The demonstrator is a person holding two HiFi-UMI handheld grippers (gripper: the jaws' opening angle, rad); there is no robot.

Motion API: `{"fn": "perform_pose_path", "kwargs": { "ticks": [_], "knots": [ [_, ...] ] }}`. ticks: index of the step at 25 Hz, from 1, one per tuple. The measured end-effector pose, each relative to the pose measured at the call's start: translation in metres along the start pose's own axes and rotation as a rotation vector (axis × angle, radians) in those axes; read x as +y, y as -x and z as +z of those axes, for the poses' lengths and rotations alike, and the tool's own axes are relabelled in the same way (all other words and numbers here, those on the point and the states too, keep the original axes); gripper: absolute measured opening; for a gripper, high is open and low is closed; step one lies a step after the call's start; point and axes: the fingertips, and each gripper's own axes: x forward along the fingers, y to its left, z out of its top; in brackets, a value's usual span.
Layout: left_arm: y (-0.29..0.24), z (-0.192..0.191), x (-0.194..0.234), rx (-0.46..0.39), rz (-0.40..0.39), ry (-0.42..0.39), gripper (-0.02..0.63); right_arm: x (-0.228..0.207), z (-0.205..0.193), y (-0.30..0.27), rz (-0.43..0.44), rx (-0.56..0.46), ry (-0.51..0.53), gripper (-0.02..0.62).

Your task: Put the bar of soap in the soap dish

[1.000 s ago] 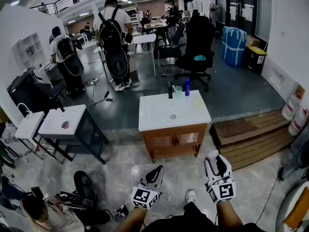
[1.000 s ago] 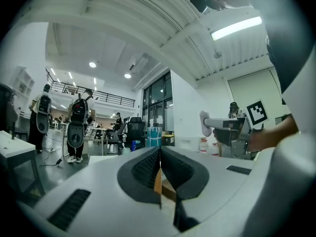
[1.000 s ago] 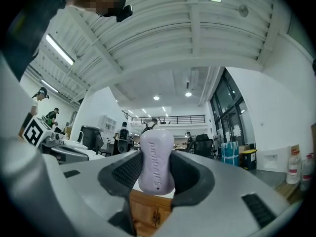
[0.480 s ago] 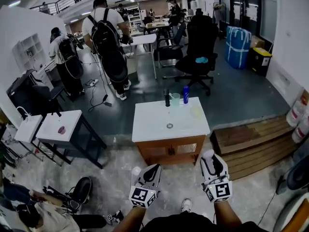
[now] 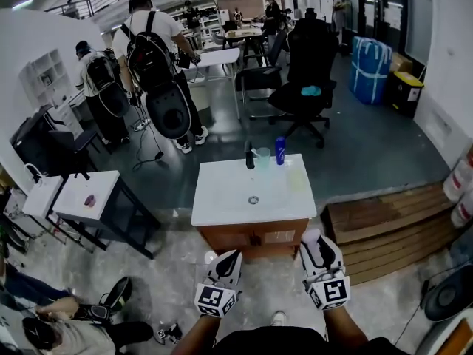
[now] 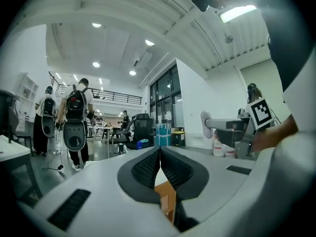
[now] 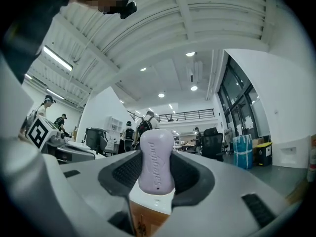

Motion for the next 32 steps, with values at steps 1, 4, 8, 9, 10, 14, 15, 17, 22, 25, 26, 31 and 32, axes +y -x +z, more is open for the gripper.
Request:
{"fn": "perform_pose_path", "kwargs": {
  "ticks": [1,4,8,9,10,14,15,17,22,25,26,31,32],
  "knots": [
    [-0.005,0.001,0.000,0.001,0.004,-0.003,0.020,-0.004,-0.001,-0.004,0.005,-0.002,-0.001,0.190],
    [-0.018,0.000,0.002,0.003,0.018,-0.005,0.020,-0.015,-0.004,-0.013,0.013,-0.005,-0.006,0.190],
    [-0.033,-0.003,0.004,0.011,0.033,-0.004,0.020,-0.031,-0.008,-0.025,0.013,-0.007,-0.018,0.192],
    [-0.036,-0.003,0.005,0.013,0.036,-0.002,0.020,-0.034,-0.009,-0.027,0.014,-0.006,-0.022,0.192],
    [-0.038,-0.003,0.007,0.015,0.039,-0.001,0.020,-0.036,-0.010,-0.030,0.015,-0.003,-0.024,0.192],
    [-0.052,-0.004,0.018,0.014,0.052,0.003,0.020,-0.043,-0.017,-0.048,0.023,0.007,-0.022,0.190],
    [-0.056,-0.004,0.022,0.012,0.054,0.004,0.020,-0.045,-0.019,-0.053,0.022,0.008,-0.022,0.190],
    [-0.065,-0.006,0.031,0.009,0.060,0.005,0.020,-0.047,-0.022,-0.065,0.025,0.008,-0.019,0.190],
    [-0.094,-0.010,0.065,0.002,0.069,0.008,0.020,-0.056,-0.036,-0.107,0.021,0.006,-0.036,0.190],
    [-0.113,-0.011,0.087,0.000,0.063,0.010,0.020,-0.062,-0.042,-0.135,0.008,0.012,-0.044,0.190],
    [-0.120,-0.011,0.095,0.000,0.060,0.012,0.020,-0.064,-0.045,-0.145,0.001,0.017,-0.045,0.190],
    [-0.155,-0.012,0.131,0.003,0.024,0.015,0.020,-0.067,-0.057,-0.191,-0.023,0.034,-0.037,0.190],
    [-0.161,-0.012,0.138,0.005,0.014,0.015,0.020,-0.067,-0.060,-0.199,-0.030,0.039,-0.034,0.190]
  ]
}}
